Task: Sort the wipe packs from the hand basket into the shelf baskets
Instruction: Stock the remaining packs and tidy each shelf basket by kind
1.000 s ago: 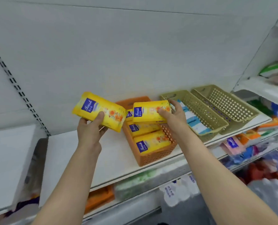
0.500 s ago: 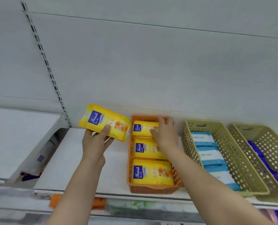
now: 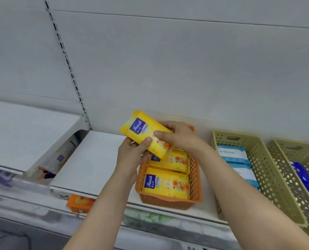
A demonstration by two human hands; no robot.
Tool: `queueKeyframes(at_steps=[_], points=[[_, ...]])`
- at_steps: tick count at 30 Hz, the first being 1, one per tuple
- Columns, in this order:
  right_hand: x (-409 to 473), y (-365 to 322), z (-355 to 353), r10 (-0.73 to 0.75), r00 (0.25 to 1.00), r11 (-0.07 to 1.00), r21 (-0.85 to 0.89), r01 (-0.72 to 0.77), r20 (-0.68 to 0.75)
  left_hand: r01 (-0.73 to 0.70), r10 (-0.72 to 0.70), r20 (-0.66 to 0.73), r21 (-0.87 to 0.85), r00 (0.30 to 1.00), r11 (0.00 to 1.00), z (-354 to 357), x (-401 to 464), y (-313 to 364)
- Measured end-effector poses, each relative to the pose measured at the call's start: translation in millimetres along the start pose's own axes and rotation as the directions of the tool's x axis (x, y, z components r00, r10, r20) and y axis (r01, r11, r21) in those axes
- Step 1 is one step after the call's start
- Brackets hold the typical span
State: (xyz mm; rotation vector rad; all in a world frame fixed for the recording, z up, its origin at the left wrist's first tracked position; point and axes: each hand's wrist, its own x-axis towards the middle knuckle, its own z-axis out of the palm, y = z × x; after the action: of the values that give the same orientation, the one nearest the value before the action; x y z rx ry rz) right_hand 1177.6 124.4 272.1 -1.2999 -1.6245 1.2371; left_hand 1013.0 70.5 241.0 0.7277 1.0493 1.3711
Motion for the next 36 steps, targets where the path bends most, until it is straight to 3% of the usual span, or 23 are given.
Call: queueKeyframes(at_steps=[2, 5, 8, 10, 13, 18, 23, 27, 30, 36], points=[[-3.2, 2.7, -10.7, 0.005, 0.997, 1.0, 0.015, -0.004, -0.076, -0.065, 0.082, -0.075, 0.209, 0.994, 0.976, -3.0, 0.4, -3.5], [-8.7, 11.0, -34.8, 0.061, 0.979, 0.997, 0.058, -0.051, -0.194, -0.111, 0.235, -0.162, 0.547, 0.959, 0.83, -20.7, 5.1, -12.7], [-16.6, 21.1, -45.5, 0.174, 0.976, 0.983, -0.04, -0.18, -0.132, -0.037, 0.117, -0.087, 0.627, 0.989, 0.778, -30.2, 6.6, -24.3], [-21.1, 25.9, -42.3, 0.265, 0.96, 0.945, -0.171, -0.278, -0.095, -0.025, 0.064, -0.035, 0.658, 0.997, 0.752, -30.4, 7.7, -30.3], [-20.4, 25.8, -31.3, 0.304, 0.952, 0.888, -0.35, -0.299, -0.043, -0.086, 0.07, 0.052, 0.687, 0.996, 0.722, -29.0, 10.9, -33.4], [-13.9, 25.4, -10.7, 0.162, 0.98, 0.735, -0.648, -0.199, -0.118, -0.261, 0.116, 0.238, 0.789, 0.964, 0.556, -32.9, 21.5, -34.1], [-24.6, 35.0, 1.0, 0.109, 0.979, 0.714, -0.672, -0.197, -0.171, -0.302, 0.076, 0.307, 0.811, 0.949, 0.502, -33.3, 27.6, -37.8], [-34.4, 39.0, 6.9, 0.203, 0.977, 0.655, -0.732, -0.19, -0.073, -0.324, 0.066, 0.344, 0.781, 0.937, 0.533, -37.5, 29.4, -36.7], [-37.9, 40.9, 9.9, 0.162, 0.98, 0.618, -0.763, -0.19, -0.113, -0.331, 0.056, 0.36, 0.77, 0.931, 0.546, -40.5, 28.2, -35.8], [-49.7, 36.0, -0.2, 0.022, 0.97, 0.691, -0.698, -0.189, -0.241, -0.371, 0.071, 0.401, 0.746, 0.913, 0.554, -41.0, 26.9, -27.9]])
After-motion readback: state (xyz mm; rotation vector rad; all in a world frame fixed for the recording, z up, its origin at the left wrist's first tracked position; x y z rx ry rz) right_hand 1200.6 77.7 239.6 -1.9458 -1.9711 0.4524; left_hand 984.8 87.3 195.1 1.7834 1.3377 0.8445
